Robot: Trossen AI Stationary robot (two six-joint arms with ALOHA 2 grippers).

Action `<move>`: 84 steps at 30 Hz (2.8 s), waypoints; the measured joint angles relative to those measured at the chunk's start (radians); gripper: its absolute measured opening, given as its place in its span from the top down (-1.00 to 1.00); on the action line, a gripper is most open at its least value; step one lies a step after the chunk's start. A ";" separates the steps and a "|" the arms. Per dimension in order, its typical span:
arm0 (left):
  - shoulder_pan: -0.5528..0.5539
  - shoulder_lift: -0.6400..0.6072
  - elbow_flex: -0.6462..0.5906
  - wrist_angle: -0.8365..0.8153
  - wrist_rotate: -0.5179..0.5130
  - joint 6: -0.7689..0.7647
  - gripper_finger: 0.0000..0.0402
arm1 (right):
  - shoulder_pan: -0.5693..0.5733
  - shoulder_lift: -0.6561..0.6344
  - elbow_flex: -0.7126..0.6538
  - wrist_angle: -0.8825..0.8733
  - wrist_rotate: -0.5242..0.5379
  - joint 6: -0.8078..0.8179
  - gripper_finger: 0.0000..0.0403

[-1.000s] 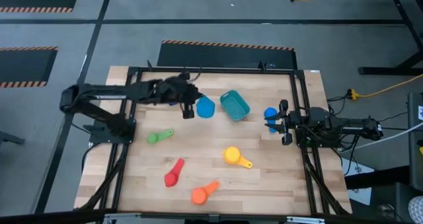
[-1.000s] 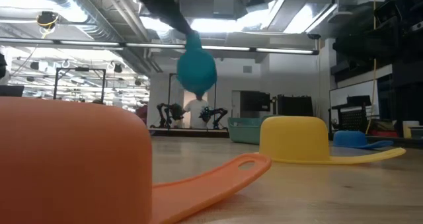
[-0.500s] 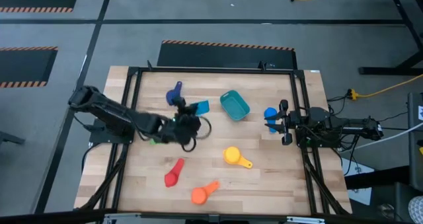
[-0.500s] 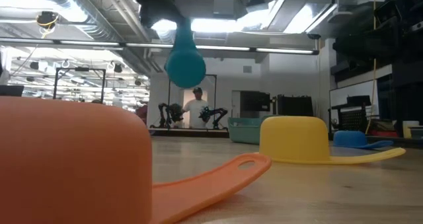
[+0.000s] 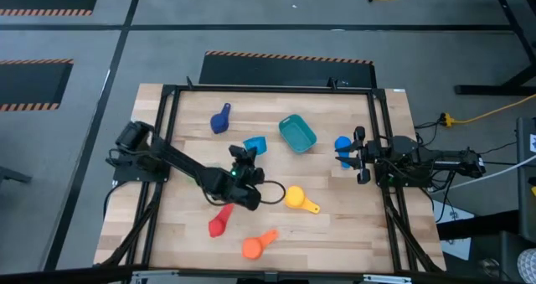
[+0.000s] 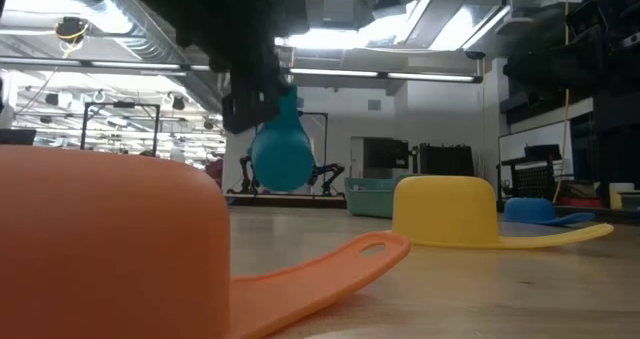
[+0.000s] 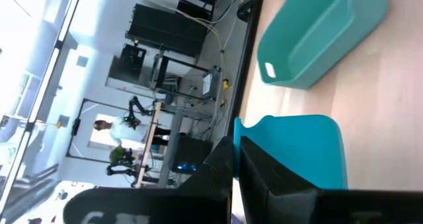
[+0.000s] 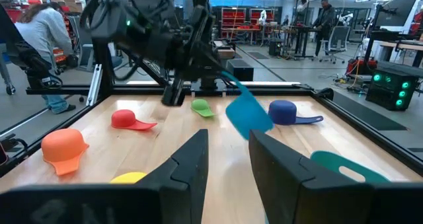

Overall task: Nest measuring cups in basket
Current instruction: Prepare the light blue measuring cup

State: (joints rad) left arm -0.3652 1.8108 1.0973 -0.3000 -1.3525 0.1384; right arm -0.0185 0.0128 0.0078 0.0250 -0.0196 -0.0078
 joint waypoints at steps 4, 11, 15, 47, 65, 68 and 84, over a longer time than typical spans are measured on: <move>-0.003 0.056 0.000 0.066 0.001 -0.001 1.00 | 0.000 0.000 0.000 0.000 0.000 0.026 0.43; -0.009 0.138 0.000 0.166 0.000 0.003 1.00 | 0.000 0.000 0.000 0.001 0.000 0.069 0.43; -0.009 0.176 0.000 0.187 -0.008 0.006 1.00 | 0.000 0.000 0.000 0.000 0.000 0.082 0.43; -0.030 0.198 0.000 0.191 0.327 0.100 0.62 | 0.000 0.000 0.000 0.000 0.000 0.079 0.43; -0.028 0.198 0.000 0.190 0.325 0.104 0.60 | 0.000 0.000 0.000 0.000 0.000 0.079 0.43; -0.028 0.198 0.000 0.195 0.326 0.102 0.55 | 0.000 0.000 0.000 0.000 0.000 0.079 0.43; -0.044 0.198 0.000 0.215 0.318 0.105 0.31 | 0.000 0.000 0.000 0.000 0.000 0.079 0.43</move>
State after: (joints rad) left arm -0.4087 2.0087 1.0969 -0.0851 -1.0346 0.2432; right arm -0.0188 0.0128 0.0078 0.0250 -0.0194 0.0708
